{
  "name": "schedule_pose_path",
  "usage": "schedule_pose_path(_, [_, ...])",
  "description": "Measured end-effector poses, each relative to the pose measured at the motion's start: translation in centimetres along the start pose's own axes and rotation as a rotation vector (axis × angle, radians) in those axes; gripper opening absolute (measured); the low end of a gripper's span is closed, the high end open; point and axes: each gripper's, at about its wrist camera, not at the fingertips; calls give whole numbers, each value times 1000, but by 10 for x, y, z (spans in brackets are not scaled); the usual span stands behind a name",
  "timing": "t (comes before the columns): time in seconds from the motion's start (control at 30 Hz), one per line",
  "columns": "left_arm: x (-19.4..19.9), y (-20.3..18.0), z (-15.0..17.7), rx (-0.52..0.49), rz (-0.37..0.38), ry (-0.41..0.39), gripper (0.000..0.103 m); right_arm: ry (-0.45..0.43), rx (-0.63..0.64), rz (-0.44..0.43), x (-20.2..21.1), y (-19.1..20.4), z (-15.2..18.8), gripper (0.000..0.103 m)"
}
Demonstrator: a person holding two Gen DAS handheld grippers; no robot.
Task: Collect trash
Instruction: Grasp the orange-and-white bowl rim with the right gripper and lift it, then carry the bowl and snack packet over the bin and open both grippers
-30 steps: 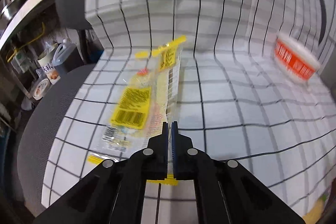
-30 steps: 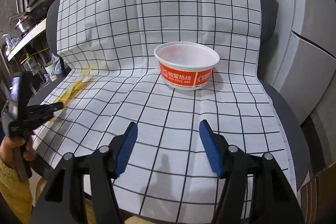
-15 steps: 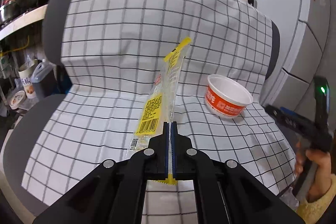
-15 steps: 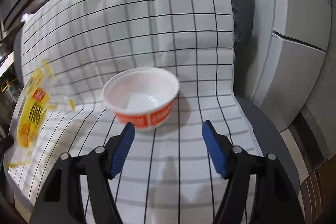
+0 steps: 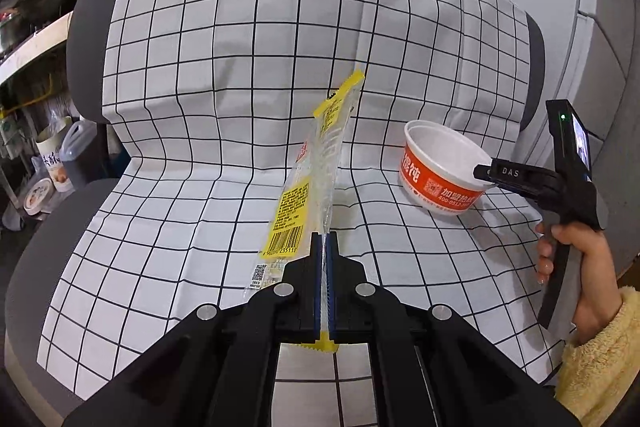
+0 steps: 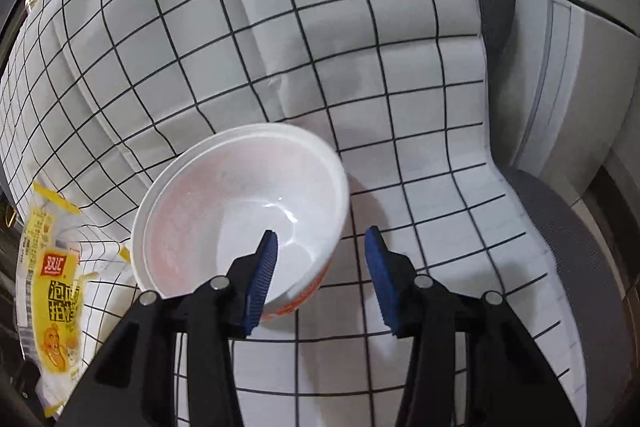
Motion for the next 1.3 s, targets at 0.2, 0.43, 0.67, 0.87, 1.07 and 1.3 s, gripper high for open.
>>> schedule_pose_path(0.2, [12,-1,6,-2,-6,-1,2,-30,0,-5,21,6,8,8])
schedule_pose_path(0.43, [45,-15,24,-11,24,-25,2,-81,50,-27,91,4,40,6])
schedule_pose_path(0.67, [73,-54,50,-61,129,-30,2,-106,68,8,173,-24,98,6])
schedule_pose_path(0.87, [87,-105,73,-147,257,-2,2,-137,19,88,241,-67,146,6])
schedule_pose_path(1.07, [96,-155,94,-228,373,26,2,-140,-113,250,303,-133,198,6])
schedule_pose_path(1.3, [90,-186,106,-274,410,67,2,-70,-293,408,321,-209,249,6])
Point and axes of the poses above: each gripper's, at about its wrist camera, not at the fingertips, and x roughly against the way its jaws point, y to its left, z to its underside, and after that the axes turned 6 degrees about x, right-handed
